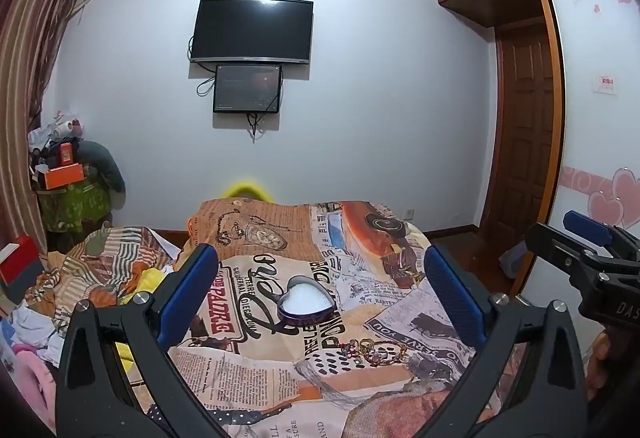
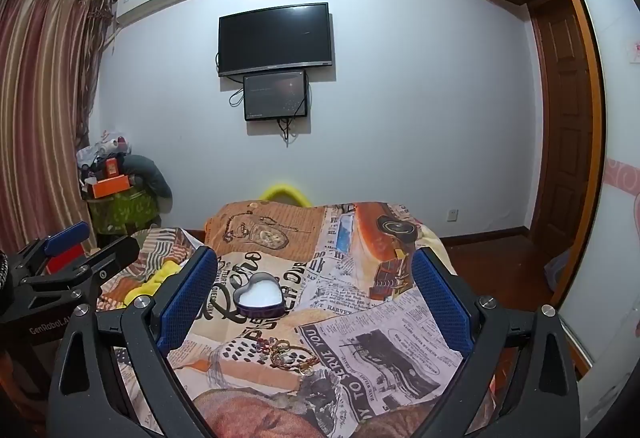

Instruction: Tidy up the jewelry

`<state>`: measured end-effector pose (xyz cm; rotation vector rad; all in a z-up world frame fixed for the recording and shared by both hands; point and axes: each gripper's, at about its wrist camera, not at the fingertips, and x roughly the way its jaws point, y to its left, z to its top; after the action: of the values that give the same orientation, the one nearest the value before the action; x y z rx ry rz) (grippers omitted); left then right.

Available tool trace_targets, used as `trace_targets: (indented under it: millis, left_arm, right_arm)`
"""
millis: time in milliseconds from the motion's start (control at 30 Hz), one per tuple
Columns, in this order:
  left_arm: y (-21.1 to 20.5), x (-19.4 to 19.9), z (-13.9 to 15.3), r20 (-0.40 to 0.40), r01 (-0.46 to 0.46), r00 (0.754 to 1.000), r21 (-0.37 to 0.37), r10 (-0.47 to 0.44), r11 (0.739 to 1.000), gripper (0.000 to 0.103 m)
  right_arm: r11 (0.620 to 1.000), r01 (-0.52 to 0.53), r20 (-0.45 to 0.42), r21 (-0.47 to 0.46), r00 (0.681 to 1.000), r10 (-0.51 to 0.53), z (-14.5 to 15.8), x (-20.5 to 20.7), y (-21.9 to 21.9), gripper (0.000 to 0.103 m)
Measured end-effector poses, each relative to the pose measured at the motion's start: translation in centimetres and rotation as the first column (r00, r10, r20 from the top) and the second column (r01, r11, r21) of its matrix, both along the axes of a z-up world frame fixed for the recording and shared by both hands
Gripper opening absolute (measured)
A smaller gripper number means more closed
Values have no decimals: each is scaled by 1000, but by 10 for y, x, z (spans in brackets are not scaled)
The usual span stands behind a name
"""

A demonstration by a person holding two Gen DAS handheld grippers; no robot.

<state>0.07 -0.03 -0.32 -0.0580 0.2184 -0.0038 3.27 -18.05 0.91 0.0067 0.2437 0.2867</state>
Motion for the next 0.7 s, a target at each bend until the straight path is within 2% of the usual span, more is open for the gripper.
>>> trace_targets:
  millis: [700]
  left_arm:
    - [1, 0, -2, -9, 3, 1000, 0, -3, 1000, 103]
  right_arm:
    - [1000, -1, -5, 2, 1000, 1, 1, -1, 0, 97]
